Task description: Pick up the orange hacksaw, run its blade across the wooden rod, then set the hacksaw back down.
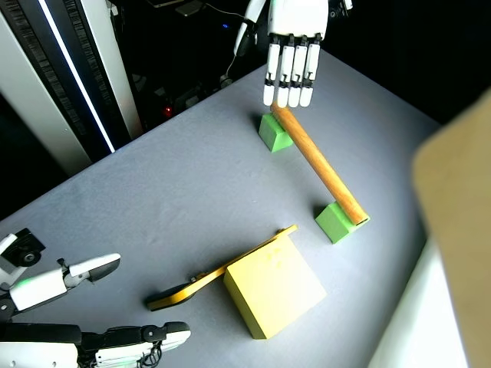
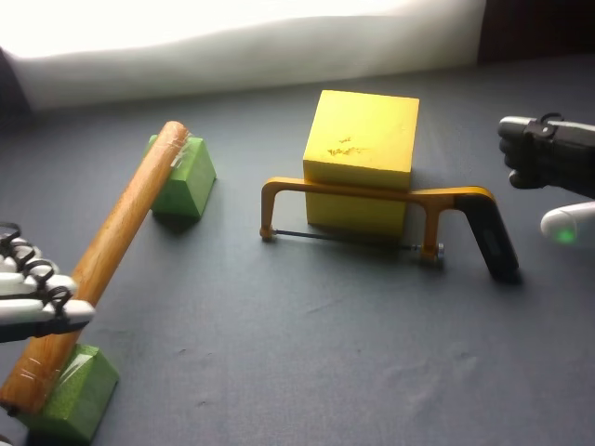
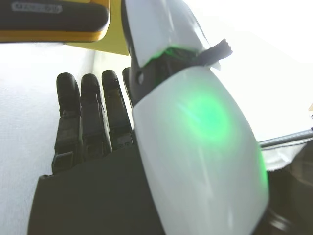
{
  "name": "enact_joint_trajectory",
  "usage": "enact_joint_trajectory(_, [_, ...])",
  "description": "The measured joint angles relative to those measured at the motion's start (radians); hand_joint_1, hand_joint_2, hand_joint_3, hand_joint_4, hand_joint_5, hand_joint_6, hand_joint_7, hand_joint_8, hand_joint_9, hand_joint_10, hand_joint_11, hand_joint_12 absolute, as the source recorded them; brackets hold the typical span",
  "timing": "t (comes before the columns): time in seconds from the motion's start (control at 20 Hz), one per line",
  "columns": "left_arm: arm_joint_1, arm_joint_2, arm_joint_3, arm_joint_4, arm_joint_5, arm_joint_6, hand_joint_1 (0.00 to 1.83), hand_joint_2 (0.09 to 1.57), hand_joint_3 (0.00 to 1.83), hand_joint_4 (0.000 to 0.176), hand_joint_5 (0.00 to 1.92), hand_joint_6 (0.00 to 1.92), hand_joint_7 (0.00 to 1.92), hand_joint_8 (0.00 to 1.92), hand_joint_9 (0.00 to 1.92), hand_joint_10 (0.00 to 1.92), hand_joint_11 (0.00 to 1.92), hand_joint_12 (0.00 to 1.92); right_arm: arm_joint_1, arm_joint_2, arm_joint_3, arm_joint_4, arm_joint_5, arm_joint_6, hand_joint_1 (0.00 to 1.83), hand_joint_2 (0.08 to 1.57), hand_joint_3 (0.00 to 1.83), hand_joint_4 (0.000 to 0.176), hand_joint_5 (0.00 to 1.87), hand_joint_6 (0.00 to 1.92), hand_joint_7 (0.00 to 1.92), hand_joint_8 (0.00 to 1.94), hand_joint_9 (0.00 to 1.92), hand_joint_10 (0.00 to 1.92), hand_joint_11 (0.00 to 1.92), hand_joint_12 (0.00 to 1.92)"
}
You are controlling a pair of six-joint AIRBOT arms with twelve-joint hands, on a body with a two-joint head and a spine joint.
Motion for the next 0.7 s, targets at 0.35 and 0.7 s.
enact_joint_trajectory(0.35, [0.058,-0.036,-0.015,-0.014,0.031,0.000,0.03,1.21,0.00,0.000,0.14,0.00,0.14,0.00,0.13,0.00,0.00,0.29,0.003,-0.043,0.000,0.001,-0.047,-0.008,1.06,1.02,0.00,0.000,0.10,0.00,0.11,0.00,0.12,0.00,0.00,0.60])
enact_joint_trajectory(0.7, [0.067,-0.065,-0.021,-0.018,0.060,0.005,0.05,1.20,0.00,0.000,0.16,0.00,0.16,0.00,0.14,0.01,0.00,0.37,0.021,-0.077,0.000,0.008,-0.108,-0.003,1.02,1.05,0.00,0.000,0.11,0.00,0.10,0.00,0.10,0.00,0.00,0.64])
